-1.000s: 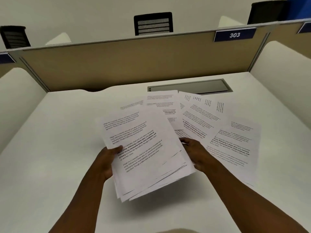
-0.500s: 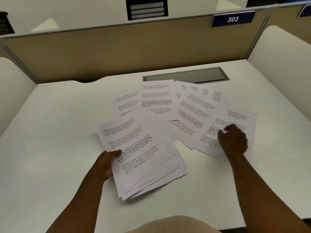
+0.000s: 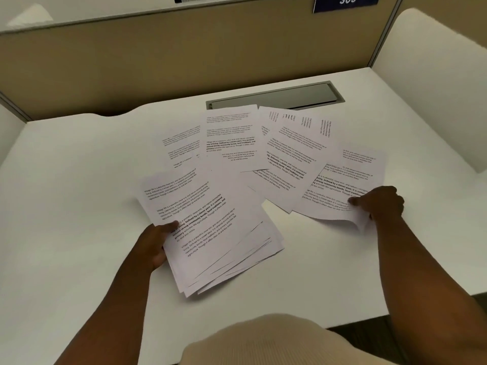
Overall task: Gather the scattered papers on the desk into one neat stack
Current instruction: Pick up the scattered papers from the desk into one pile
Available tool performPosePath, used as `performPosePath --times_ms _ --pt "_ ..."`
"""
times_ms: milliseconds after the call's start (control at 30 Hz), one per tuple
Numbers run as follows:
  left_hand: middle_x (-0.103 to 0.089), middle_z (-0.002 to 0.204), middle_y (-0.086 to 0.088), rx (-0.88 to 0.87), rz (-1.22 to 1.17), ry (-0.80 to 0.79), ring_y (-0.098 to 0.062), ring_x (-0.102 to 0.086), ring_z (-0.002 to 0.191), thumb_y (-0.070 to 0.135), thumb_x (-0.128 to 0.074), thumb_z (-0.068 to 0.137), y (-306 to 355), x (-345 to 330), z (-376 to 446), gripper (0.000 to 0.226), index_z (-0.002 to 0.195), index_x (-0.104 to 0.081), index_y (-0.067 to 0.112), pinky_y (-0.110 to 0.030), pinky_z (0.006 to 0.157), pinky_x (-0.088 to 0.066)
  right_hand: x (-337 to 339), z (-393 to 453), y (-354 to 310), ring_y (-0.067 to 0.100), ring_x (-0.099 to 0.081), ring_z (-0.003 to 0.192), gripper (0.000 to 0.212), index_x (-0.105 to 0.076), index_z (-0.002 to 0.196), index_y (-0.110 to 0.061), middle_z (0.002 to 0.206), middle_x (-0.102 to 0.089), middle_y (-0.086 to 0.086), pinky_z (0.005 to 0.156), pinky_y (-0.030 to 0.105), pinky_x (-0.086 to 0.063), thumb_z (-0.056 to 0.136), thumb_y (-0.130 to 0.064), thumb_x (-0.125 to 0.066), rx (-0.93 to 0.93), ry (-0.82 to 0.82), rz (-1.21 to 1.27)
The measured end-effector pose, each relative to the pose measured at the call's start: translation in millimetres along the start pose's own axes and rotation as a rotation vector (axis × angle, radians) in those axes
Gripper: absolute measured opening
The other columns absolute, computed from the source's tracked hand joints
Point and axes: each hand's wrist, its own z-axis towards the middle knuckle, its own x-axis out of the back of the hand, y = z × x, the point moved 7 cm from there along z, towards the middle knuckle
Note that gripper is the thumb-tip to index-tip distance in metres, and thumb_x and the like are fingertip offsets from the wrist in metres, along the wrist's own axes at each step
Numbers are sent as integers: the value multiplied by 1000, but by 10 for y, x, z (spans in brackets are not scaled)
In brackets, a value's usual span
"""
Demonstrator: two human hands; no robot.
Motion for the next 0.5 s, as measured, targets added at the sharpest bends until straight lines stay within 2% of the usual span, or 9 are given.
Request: performPosePath --times_ms 167,333,400,500 --pt "-67 122 -12 -11 0 -20 -30 -67 102 2 -61 89 0 0 7 45 132 -57 16 -42 78 -56 28 19 -6 39 -57 114 93 -51 125 2 124 -57 17 91 45 -50 54 -45 -90 34 -33 -11" --pt "-66 123 -14 -33 17 19 -34 -64 108 3 -64 89 -11 22 24 43 130 -58 14 -47 88 -53 35 -2 -39 39 -62 106 60 -62 108 2 114 -66 21 86 39 -47 65 -30 -88 72 -71 27" --pt "-66 122 -13 -60 24 30 -35 -63 111 3 -64 89 -9 21 12 43 129 -58 14 -47 90 -52 95 -51 -81 40 -62 104 48 -63 106 2 112 -66 23 86 41 -49 70 -23 -83 126 2 70" --pt "-66 122 -13 -93 18 38 -32 -65 106 2 -63 89 7 12 -21 42 130 -57 12 -43 87 -52 253 -162 -198 45 -61 102 30 -62 104 5 110 -65 27 84 43 -48 83 -17 -64 265 161 77"
